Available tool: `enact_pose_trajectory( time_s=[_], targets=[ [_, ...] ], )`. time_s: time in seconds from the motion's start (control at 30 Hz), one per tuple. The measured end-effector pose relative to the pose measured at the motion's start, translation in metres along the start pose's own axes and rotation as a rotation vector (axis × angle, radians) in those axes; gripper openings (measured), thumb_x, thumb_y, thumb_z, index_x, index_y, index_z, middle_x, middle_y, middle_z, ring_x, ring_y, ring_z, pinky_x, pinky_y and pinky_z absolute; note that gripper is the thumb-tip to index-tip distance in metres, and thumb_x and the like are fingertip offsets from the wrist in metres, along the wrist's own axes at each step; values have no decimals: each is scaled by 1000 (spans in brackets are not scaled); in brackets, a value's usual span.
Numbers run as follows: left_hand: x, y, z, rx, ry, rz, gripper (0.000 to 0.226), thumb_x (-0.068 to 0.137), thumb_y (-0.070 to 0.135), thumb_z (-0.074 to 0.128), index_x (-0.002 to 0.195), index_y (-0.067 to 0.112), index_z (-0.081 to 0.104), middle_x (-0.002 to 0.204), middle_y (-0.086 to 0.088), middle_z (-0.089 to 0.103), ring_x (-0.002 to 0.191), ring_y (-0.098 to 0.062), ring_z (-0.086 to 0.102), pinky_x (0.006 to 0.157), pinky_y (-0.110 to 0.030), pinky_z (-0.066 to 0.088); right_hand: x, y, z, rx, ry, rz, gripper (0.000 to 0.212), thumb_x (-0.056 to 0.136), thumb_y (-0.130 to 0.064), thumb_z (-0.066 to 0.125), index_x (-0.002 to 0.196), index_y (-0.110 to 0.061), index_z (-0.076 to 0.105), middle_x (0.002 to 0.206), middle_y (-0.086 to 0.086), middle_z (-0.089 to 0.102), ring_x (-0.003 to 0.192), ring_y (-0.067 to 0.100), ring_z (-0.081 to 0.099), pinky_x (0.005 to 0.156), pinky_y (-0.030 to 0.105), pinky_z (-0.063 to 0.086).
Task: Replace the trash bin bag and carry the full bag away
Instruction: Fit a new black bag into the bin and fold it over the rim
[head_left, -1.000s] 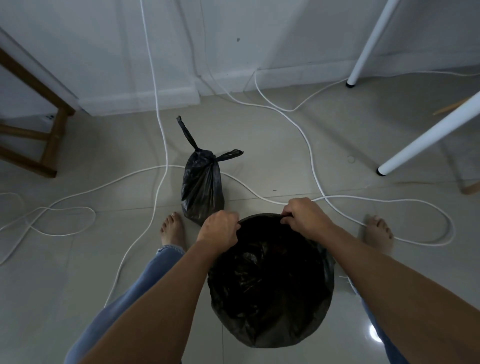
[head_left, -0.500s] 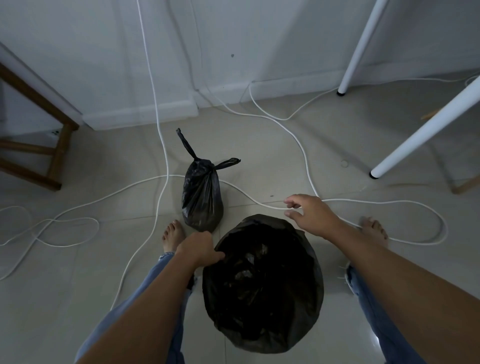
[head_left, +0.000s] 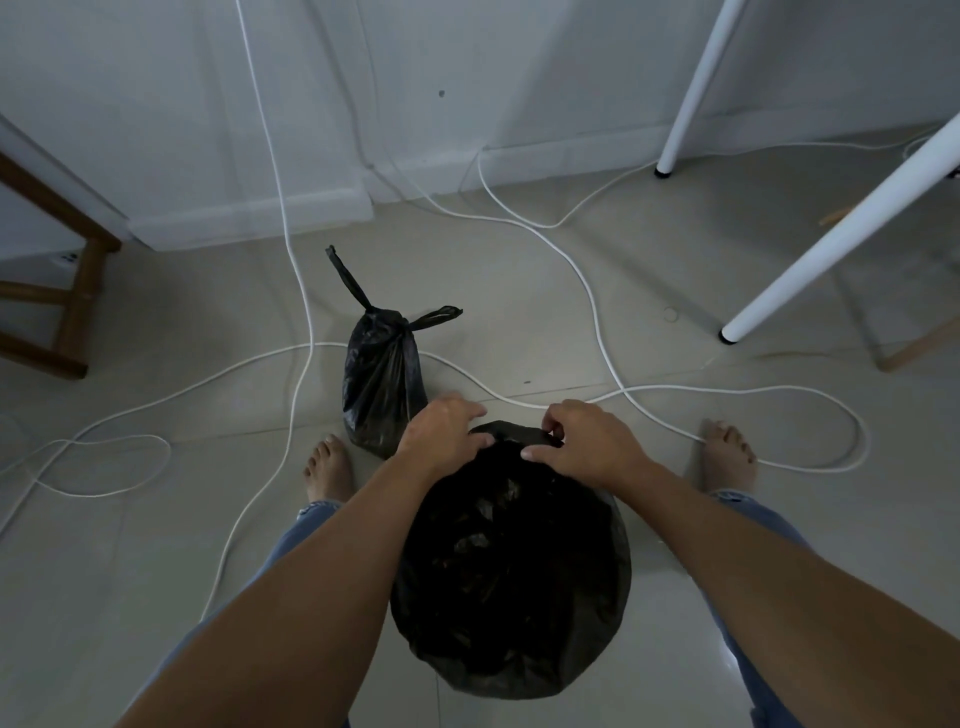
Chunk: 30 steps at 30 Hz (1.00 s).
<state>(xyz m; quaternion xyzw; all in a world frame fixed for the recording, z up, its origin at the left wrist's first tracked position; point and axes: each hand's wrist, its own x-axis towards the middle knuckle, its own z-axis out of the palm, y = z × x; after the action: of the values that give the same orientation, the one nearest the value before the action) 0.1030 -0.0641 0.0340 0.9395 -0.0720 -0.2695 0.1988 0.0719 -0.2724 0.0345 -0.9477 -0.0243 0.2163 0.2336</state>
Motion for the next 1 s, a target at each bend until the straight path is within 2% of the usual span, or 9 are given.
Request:
enact_pose_trajectory(
  time_s=[0.07, 0.2, 0.33, 0.43, 0.57, 0.7, 0.77, 1.0],
  targets=[
    [3, 0, 3, 49, 3, 17, 43, 91, 35, 70, 131, 19, 67, 127, -8, 64, 122, -27, 59, 105, -41, 48, 1, -1, 2, -36, -12, -9, 44, 73, -57, 66, 99, -22, 61, 103, -2, 61, 97, 20, 58, 82, 34, 47],
    [2, 1, 7, 90, 47, 48, 22, 94, 28, 65, 112, 22, 76, 114, -6, 66, 114, -28, 61, 96, -39, 52, 3, -2, 4, -69, -11, -39, 33, 80, -43, 65, 106, -23, 64, 110, 2, 64, 106, 24, 57, 86, 35, 47],
    [-2, -1, 10, 47, 93, 60, 19, 94, 22, 65, 108, 18, 77, 112, -5, 68, 111, -26, 61, 95, -38, 51, 4, 0, 2, -54, -29, -54, 24, 82, -36, 65, 102, -24, 69, 104, 5, 69, 100, 26, 62, 81, 32, 48],
    [-3, -6, 12, 4, 99, 78, 16, 91, 20, 69, 103, 16, 78, 105, -4, 70, 106, -25, 63, 93, -39, 52, 5, 3, -1, -6, -59, -43, 19, 80, -34, 67, 95, -25, 70, 93, 4, 70, 89, 24, 64, 76, 29, 49],
    [-4, -12, 11, -79, 106, 99, 14, 87, 24, 75, 98, 15, 77, 90, 7, 63, 94, -18, 62, 86, -33, 51, 10, 7, -6, 89, -88, -47, 10, 82, -28, 67, 87, -22, 72, 74, -3, 63, 76, 17, 61, 68, 25, 45],
    [-3, -16, 11, -159, 116, 124, 10, 90, 20, 71, 91, 13, 78, 85, 8, 61, 86, -12, 57, 84, -30, 48, 14, 11, -8, 133, -116, -52, 12, 88, -24, 62, 90, -18, 72, 77, -2, 64, 77, 15, 59, 67, 23, 39],
    [-3, -14, 10, -180, 99, 108, 11, 93, 17, 69, 91, 10, 76, 86, 8, 59, 86, -11, 55, 81, -24, 42, 15, 12, -7, 148, -134, -32, 12, 89, -23, 60, 90, -17, 71, 80, -2, 63, 78, 14, 58, 69, 24, 38],
    [2, -14, 14, -271, 77, 2, 12, 95, 16, 65, 95, 10, 75, 90, 5, 63, 89, -11, 57, 80, -21, 38, 16, 14, -2, 244, -120, 6, 6, 86, -19, 62, 83, -24, 64, 76, -7, 65, 73, 16, 64, 70, 27, 46]
  ],
)
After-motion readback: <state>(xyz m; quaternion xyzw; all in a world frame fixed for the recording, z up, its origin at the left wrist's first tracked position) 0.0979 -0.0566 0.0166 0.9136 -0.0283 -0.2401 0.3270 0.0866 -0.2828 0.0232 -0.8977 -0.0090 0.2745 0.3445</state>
